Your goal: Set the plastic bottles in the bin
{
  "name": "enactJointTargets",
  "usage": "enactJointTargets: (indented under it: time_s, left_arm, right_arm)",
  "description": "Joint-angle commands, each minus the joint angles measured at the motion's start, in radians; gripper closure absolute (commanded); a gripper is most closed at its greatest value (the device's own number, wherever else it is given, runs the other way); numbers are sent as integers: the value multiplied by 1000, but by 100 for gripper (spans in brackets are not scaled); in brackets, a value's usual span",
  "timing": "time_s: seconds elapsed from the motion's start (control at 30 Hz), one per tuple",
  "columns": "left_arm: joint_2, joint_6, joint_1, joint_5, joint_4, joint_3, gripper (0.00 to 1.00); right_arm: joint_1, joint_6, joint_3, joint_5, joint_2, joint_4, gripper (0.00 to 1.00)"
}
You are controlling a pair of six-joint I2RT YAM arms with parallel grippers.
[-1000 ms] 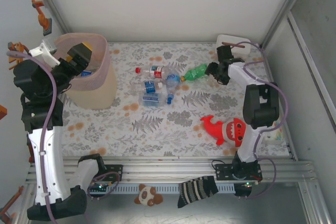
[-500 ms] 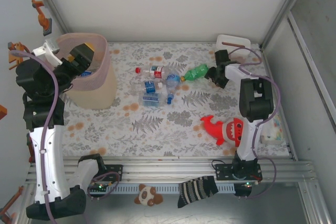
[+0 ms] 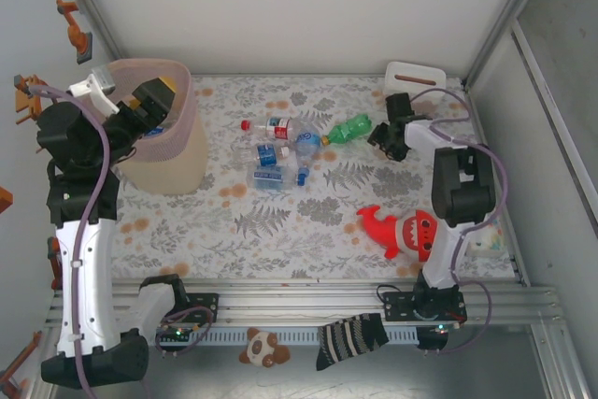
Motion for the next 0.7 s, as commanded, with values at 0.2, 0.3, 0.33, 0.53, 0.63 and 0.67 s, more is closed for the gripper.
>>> enactJointTargets:
  time_s: [0.2, 0.3, 0.33, 0.53, 0.63, 0.67]
  left_arm:
    - [55, 45, -108, 30, 21, 21, 18]
    - [74, 56, -154, 32, 27, 38, 19]
    - [81, 54, -164, 41, 34, 40, 19]
    - [122, 87, -257, 135, 151, 40, 19]
    - [134, 118, -315, 167, 211, 40, 19]
    - [141, 126, -331, 173, 226, 40, 19]
  right_arm:
    - [14, -139, -161, -58, -357, 38, 39]
    - [28, -200, -200, -147, -466, 71, 39]
    - [32, -223, -210, -186, -498, 83, 39]
    - [75, -344, -233, -403, -684, 145, 39]
    - [103, -389, -237, -498, -757, 180, 40]
    - [111, -396, -237, -527, -775, 189, 40]
